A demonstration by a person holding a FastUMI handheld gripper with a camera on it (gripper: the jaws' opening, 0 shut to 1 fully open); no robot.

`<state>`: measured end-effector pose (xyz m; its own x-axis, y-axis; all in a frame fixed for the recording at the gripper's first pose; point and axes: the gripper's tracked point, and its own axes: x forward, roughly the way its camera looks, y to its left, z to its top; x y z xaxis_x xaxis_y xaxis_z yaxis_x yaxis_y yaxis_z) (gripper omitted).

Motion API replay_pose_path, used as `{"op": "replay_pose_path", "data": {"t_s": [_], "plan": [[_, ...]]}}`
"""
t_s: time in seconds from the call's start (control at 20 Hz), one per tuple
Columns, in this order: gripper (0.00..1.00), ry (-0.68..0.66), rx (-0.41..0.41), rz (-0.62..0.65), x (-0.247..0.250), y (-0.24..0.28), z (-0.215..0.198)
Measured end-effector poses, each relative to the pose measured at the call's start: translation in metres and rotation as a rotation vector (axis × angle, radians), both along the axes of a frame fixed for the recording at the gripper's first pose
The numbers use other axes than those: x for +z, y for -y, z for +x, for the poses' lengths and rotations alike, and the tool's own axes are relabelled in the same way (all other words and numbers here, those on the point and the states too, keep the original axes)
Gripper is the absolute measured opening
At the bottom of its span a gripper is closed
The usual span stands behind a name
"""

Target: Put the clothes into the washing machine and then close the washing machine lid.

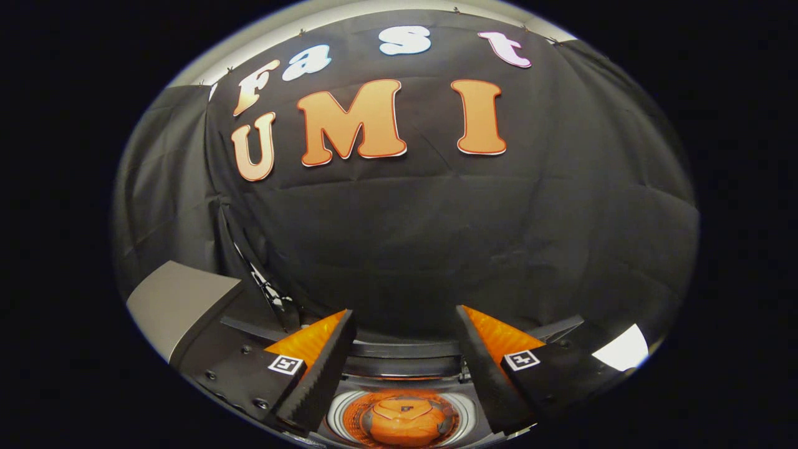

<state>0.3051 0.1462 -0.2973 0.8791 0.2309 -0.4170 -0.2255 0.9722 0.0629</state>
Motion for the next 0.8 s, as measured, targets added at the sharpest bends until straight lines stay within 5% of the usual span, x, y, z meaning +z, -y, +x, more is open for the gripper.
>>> {"op": "replay_pose_path", "data": {"t_s": [0.4,0.6,0.8], "plan": [[1.0,-0.02,-0.041,0.038,0.009,0.025,-0.072],[0.98,0.046,-0.066,0.024,0.05,0.015,-0.008],[0.99,-0.004,-0.072,0.026,0.03,-0.012,0.072]]}}
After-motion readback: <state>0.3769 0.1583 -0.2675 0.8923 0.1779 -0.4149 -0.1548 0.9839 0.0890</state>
